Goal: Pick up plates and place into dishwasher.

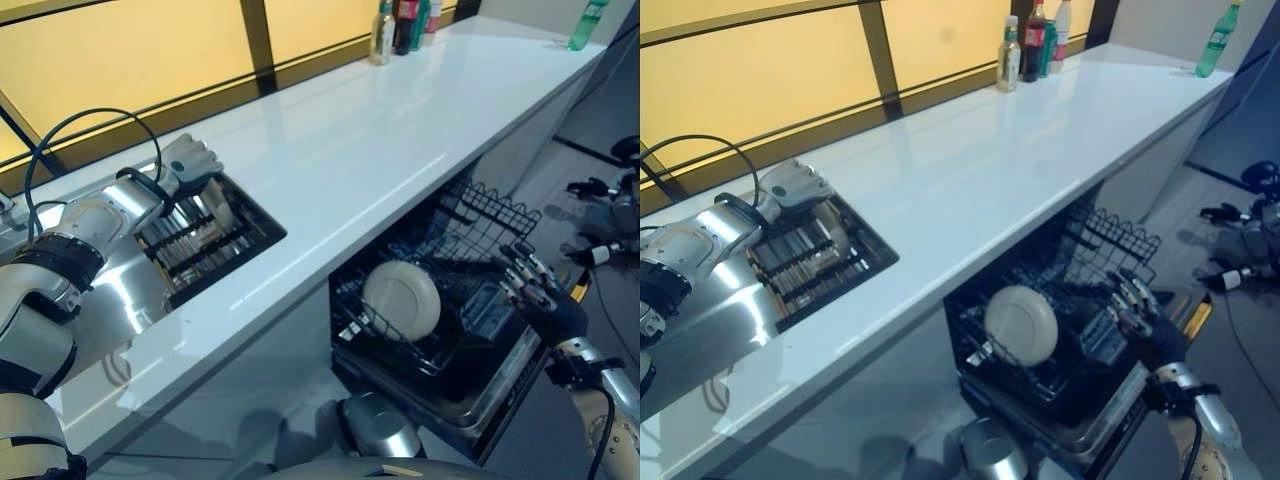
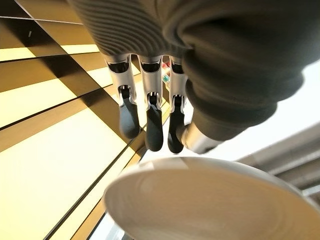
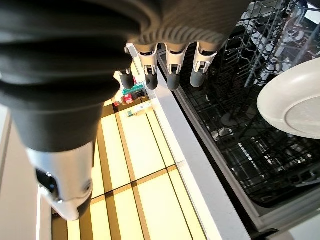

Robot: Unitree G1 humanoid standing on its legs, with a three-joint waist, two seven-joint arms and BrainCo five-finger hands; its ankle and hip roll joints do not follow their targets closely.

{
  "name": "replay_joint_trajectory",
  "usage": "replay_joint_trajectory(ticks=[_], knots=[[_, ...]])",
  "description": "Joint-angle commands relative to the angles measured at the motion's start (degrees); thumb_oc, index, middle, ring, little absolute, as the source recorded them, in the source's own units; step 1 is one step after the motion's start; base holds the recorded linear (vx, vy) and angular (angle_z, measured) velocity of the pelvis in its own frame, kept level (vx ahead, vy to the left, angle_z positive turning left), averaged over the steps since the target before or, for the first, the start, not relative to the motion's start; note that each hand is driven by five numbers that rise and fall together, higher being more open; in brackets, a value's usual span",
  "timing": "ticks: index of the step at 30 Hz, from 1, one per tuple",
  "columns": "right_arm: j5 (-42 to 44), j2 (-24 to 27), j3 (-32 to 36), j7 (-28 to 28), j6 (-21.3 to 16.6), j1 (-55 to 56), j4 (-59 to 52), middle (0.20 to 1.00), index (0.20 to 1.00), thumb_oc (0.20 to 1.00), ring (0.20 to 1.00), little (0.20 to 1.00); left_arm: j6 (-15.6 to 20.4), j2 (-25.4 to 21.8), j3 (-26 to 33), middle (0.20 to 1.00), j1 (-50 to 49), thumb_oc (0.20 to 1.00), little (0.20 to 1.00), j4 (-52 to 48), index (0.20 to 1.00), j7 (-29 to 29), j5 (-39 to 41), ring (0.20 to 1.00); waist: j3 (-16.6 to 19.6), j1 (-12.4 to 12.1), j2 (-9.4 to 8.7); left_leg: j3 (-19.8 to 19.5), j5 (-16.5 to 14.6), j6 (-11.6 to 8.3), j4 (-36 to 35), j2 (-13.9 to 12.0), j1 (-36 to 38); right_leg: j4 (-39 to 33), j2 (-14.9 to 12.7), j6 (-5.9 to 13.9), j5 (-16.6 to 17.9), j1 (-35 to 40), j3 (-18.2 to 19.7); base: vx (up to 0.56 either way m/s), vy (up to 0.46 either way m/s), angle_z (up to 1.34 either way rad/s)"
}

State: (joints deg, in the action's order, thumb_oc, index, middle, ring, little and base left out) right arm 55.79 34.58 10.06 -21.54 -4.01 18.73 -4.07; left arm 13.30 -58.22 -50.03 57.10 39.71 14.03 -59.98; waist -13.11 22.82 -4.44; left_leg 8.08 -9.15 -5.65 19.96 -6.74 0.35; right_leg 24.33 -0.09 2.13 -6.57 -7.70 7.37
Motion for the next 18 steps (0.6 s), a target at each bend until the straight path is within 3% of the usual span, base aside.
replay_joint_trajectory(ticks=[1,18], knots=[[1.60,1.84,4.01,-2.10,-2.14,-1.06,-2.12,1.000,1.000,1.000,1.000,1.000,-0.81,-1.97,3.31,0.200,-0.96,0.200,0.200,0.72,0.200,3.08,-0.92,0.200,2.16,0.18,0.03,0.66,5.60,1.38,-0.40,-3.27,-2.72,-6.46,-3.45,7.06,7.05,-2.12,2.19,0.04,0.018,0.03],[2.03,2.40,4.82,-2.28,-0.41,1.13,-2.90,1.000,1.000,1.000,1.000,1.000,0.97,-3.39,6.68,0.200,-6.72,0.200,0.200,-1.02,0.200,6.07,0.40,0.200,3.59,-0.73,0.71,0.21,6.05,1.05,-2.05,-2.98,-0.42,-7.32,-4.27,7.27,6.25,0.70,0.82,0.01,0.004,0.00]])
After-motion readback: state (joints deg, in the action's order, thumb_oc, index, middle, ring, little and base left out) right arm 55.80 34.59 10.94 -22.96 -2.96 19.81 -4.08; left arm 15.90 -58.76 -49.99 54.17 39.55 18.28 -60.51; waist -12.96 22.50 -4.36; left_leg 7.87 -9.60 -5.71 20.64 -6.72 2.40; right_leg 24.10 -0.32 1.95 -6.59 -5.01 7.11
